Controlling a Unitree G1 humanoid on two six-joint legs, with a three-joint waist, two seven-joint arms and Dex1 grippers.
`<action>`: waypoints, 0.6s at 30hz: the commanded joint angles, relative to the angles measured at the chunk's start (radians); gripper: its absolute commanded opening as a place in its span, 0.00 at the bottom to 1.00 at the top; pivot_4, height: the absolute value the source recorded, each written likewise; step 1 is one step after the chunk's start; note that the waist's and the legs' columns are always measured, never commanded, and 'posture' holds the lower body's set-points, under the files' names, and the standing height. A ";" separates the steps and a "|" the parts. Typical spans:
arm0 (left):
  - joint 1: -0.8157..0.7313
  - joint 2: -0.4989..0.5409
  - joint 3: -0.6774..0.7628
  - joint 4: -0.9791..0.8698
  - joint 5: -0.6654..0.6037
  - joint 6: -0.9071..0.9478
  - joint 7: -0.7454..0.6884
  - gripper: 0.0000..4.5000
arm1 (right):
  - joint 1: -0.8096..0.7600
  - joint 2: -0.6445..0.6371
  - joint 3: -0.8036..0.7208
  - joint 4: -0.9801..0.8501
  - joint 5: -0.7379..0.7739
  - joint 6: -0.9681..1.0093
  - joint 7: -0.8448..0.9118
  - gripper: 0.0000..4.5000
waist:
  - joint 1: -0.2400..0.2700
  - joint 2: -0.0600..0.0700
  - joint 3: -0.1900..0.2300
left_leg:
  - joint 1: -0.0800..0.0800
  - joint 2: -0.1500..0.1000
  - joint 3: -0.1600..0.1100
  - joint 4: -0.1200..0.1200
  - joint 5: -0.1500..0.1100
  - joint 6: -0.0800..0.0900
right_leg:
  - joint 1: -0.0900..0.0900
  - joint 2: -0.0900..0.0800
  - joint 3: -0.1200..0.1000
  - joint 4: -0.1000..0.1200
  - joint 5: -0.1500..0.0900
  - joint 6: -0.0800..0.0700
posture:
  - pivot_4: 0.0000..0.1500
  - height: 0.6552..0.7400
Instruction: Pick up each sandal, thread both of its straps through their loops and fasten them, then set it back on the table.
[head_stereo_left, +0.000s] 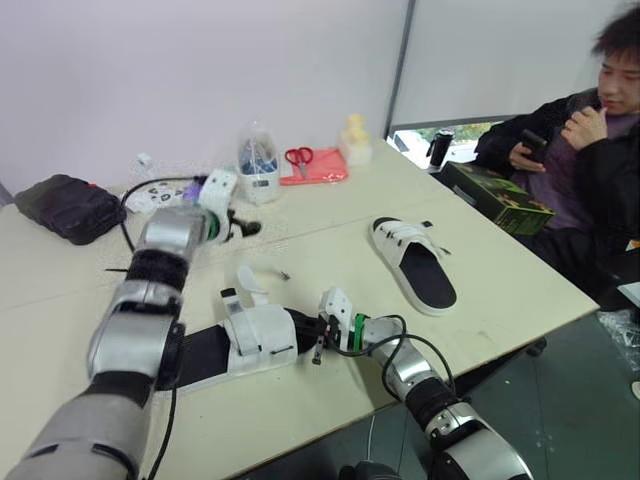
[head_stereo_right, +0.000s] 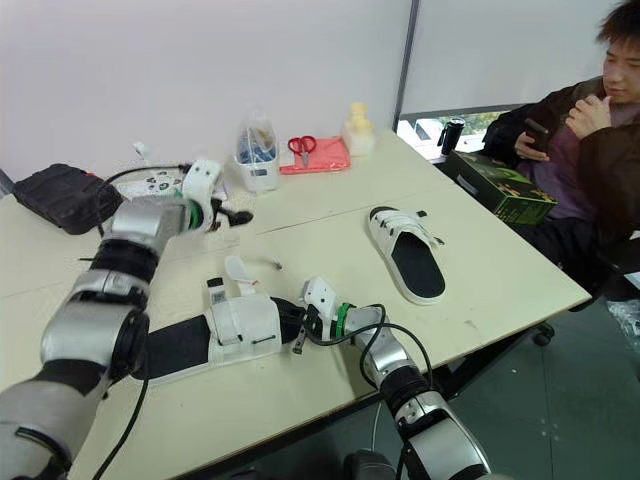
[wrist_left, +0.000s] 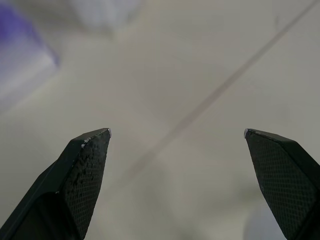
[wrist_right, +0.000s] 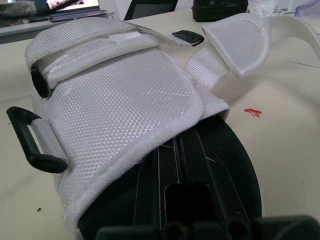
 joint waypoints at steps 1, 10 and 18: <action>-0.029 0.017 0.115 -0.294 -0.087 0.303 0.028 0.99 | 0.072 -0.032 0.041 0.189 -0.099 0.081 -0.041 0.00 | 0.002 -0.003 0.002 | 0.000 0.000 -0.001 0.002 0.000 0.000 | 0.000 0.000 0.000 0.001 0.000 0.000 | 1.00 1.00; 0.058 0.078 0.148 -0.524 -0.192 0.458 0.008 0.99 | 0.076 -0.015 0.050 0.209 -0.101 0.074 -0.040 0.00 | 0.003 0.002 0.002 | 0.001 -0.001 -0.001 -0.002 0.000 0.000 | 0.002 -0.003 0.005 0.001 -0.001 -0.001 | 1.00 1.00; 0.151 0.142 0.002 -0.531 -0.219 0.383 -0.035 0.99 | 0.076 -0.010 0.051 0.209 -0.102 0.073 -0.043 0.00 | 0.001 0.001 0.002 | 0.001 -0.001 0.000 -0.002 0.000 0.000 | 0.001 -0.001 0.008 0.003 -0.001 -0.001 | 1.00 1.00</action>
